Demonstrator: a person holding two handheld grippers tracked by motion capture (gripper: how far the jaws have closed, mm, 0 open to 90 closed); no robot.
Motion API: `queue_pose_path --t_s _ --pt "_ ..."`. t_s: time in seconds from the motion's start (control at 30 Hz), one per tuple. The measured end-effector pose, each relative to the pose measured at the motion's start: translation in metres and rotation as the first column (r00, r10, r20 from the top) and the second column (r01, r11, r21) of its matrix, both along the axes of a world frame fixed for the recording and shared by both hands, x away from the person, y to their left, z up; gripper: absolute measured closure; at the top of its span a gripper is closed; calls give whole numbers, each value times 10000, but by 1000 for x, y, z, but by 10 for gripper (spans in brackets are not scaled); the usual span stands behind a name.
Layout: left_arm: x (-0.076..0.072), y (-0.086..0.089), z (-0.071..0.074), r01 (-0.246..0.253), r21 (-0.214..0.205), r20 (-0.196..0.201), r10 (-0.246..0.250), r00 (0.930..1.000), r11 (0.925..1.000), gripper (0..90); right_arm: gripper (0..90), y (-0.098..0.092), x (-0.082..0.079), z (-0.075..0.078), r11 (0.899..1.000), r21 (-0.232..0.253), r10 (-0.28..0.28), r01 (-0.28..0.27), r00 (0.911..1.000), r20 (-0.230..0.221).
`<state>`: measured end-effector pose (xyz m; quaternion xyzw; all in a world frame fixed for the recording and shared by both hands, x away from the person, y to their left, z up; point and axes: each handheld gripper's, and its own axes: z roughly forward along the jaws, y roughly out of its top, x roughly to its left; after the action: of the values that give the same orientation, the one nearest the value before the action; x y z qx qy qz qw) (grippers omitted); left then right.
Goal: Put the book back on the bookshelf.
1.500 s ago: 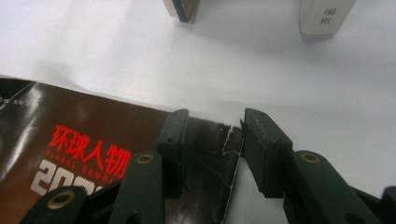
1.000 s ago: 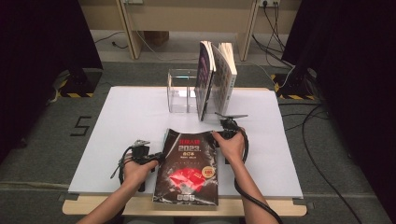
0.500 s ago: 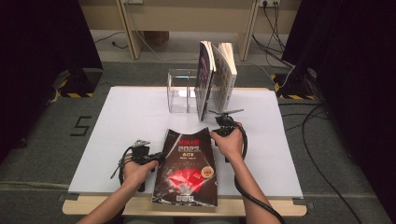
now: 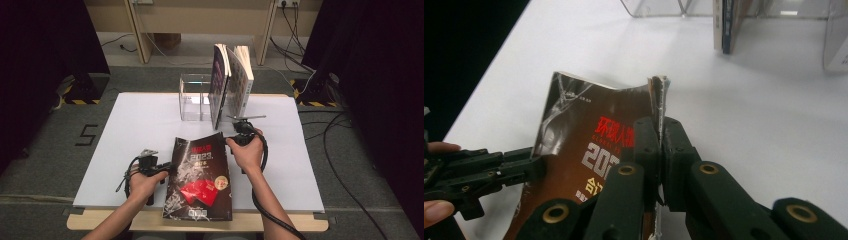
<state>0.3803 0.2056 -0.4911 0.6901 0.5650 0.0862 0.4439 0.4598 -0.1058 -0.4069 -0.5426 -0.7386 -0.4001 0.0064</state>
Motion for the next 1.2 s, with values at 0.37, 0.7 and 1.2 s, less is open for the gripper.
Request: queue_pose_path --t_s 0.37,0.7,1.2 --pt "-9 9 11 -123 -205 351 130 9993 9997 590 875 -5 -12 41 9998 41 -177 173 9907 1347" --pt "-14 12 18 -162 -350 444 178 9989 9993 537 875 4 -19 67 9995 -125 -261 297 9741 2248" --pt "-18 15 17 -170 -335 649 192 9977 9993 518 876 2 -23 84 9980 94 -620 620 9546 2915"
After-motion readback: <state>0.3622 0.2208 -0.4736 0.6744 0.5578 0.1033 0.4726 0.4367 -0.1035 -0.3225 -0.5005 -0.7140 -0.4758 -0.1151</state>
